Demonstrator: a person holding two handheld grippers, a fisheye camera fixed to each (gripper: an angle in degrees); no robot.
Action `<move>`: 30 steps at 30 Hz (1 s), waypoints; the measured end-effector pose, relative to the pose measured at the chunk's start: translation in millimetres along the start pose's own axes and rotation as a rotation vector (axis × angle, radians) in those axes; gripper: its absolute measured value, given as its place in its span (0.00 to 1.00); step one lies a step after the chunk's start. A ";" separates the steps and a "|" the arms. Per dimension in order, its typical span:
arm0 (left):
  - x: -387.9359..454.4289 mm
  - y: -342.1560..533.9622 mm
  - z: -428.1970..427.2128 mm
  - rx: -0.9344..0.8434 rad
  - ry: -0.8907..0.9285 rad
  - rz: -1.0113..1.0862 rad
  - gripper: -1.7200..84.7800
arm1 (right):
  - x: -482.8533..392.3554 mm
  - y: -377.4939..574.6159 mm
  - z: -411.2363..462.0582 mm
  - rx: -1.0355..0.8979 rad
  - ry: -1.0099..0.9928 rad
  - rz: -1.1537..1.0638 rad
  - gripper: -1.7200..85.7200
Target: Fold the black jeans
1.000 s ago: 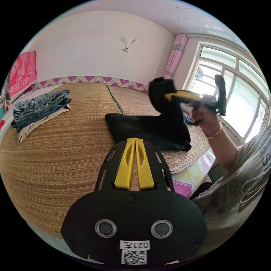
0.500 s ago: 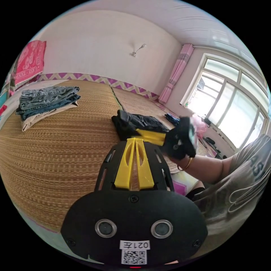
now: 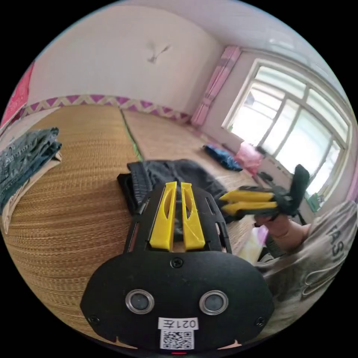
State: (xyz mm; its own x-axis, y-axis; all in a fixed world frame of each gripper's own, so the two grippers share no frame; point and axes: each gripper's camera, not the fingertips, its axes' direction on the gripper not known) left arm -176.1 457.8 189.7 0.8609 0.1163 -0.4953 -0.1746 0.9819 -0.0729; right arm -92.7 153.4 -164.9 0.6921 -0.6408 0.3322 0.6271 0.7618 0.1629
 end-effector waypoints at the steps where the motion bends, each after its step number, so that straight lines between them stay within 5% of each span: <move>1: -6.3 0.0 13.7 -0.032 -0.024 0.012 0.01 | 23.0 21.0 9.2 -0.042 0.039 0.043 0.10; 3: -34.6 -12.9 25.7 -0.062 0.093 -0.066 0.01 | 51.6 52.4 40.7 -0.149 0.019 0.088 0.10; 11: -31.0 -44.6 39.4 -0.077 -0.004 -0.030 0.01 | 100.4 128.7 101.4 -0.294 -0.011 0.040 0.10; 14: -44.4 -52.0 21.7 -0.010 -0.035 -0.066 0.02 | 152.9 156.7 80.7 -0.168 -0.004 0.154 0.11; 17: -69.4 -66.1 4.1 0.090 0.125 -0.102 0.06 | 234.1 180.4 83.2 -0.084 -0.134 0.331 0.12; 23: -125.0 -119.3 53.7 -0.126 0.295 -0.211 0.19 | 363.3 235.5 201.1 -0.231 -0.427 0.553 0.16; 30: -138.9 -162.4 123.3 -0.339 0.343 -0.247 0.16 | 416.0 308.4 295.8 -0.302 -0.647 0.660 0.15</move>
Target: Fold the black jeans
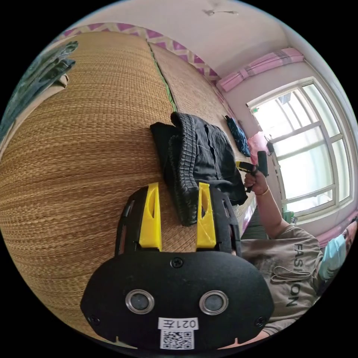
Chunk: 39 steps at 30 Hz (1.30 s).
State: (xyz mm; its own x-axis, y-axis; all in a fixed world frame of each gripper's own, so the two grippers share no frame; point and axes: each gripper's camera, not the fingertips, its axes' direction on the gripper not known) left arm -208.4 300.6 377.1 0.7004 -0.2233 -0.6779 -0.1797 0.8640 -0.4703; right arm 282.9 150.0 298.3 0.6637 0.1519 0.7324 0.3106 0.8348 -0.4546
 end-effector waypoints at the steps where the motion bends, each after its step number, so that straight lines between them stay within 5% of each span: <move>1: 0.6 -5.9 3.1 0.000 -0.005 -0.001 0.16 | 11.1 1.2 5.2 -0.001 0.003 -0.006 0.14; 8: 2.3 -46.9 -7.6 0.053 0.083 -0.021 0.09 | 79.4 22.6 -9.5 0.001 -0.183 -0.014 0.06; 15: 129.0 -156.4 8.8 0.051 0.143 0.167 0.08 | 115.6 58.3 -123.7 0.097 -0.145 -0.075 0.04; 25: 367.1 -419.1 182.0 0.036 0.204 0.294 0.09 | 161.8 66.1 -403.9 0.414 0.305 -0.006 0.05; 29: 443.5 -483.8 275.6 0.068 0.110 0.251 0.09 | 193.5 48.8 -449.5 0.468 0.532 0.092 0.08; 32: 441.3 -479.4 323.6 0.021 0.057 0.227 0.06 | 199.4 51.6 -451.3 0.446 0.765 0.144 0.09; 36: 399.3 -412.3 331.8 -0.042 0.150 0.328 0.03 | 174.6 87.3 -422.8 0.475 0.705 -0.037 0.08; 39: 382.3 -327.6 279.3 0.112 0.111 0.433 0.01 | 121.5 131.8 -389.3 0.509 0.654 -0.260 0.03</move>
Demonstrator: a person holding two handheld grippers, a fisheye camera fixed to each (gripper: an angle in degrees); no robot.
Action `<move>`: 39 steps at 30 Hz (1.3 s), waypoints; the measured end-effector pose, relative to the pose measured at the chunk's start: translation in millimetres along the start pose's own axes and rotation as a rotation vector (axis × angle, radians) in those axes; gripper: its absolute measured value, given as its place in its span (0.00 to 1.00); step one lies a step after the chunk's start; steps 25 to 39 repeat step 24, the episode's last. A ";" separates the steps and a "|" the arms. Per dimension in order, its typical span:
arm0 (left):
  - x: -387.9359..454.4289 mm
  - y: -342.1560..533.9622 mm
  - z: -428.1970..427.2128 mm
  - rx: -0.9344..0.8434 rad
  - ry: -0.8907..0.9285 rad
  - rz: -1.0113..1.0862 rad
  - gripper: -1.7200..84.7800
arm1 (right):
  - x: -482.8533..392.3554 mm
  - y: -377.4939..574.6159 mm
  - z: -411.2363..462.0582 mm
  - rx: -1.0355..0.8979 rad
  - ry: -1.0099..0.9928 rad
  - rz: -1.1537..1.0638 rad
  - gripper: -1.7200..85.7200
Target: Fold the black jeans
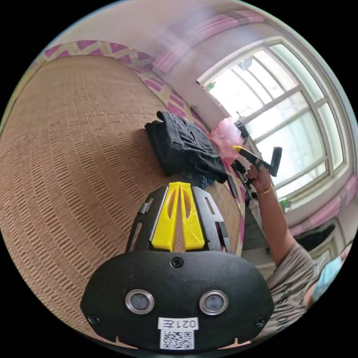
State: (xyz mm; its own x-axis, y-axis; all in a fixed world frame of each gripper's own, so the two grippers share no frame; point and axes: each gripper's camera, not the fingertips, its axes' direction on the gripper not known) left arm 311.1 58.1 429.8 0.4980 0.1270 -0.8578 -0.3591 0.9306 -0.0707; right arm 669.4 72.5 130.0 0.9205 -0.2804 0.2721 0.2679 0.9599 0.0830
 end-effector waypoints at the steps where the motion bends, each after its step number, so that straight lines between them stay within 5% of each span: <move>1: 8.7 17.0 -17.8 0.054 -0.037 0.019 0.01 | -30.1 11.7 -19.9 0.076 -0.021 -0.055 0.03; 3: 56.7 87.0 -89.7 0.264 -0.151 0.148 0.01 | -74.5 26.0 -53.8 0.182 -0.042 -0.119 0.02; 7: 137.9 190.5 -164.7 0.376 -0.287 0.357 0.02 | -171.6 50.8 -130.4 0.444 -0.100 -0.230 0.04; 10: 167.1 275.9 -205.1 0.439 -0.259 0.298 0.12 | -238.0 51.2 -155.2 0.531 -0.110 -0.269 0.15; 14: 175.7 394.5 -230.5 0.407 -0.174 0.152 0.23 | -314.8 25.9 -171.1 0.546 -0.201 -0.335 0.16; 19: 176.6 535.9 -251.5 0.419 -0.137 0.045 0.15 | -439.0 -51.0 -186.7 0.431 -0.316 -0.545 0.14; 24: 185.0 700.6 -295.8 0.628 -0.153 0.009 0.03 | -537.6 -126.0 -213.2 0.408 -0.411 -0.652 0.15; 39: 185.0 700.6 -295.8 0.628 -0.153 0.009 0.03 | -537.6 -126.0 -213.2 0.408 -0.411 -0.652 0.15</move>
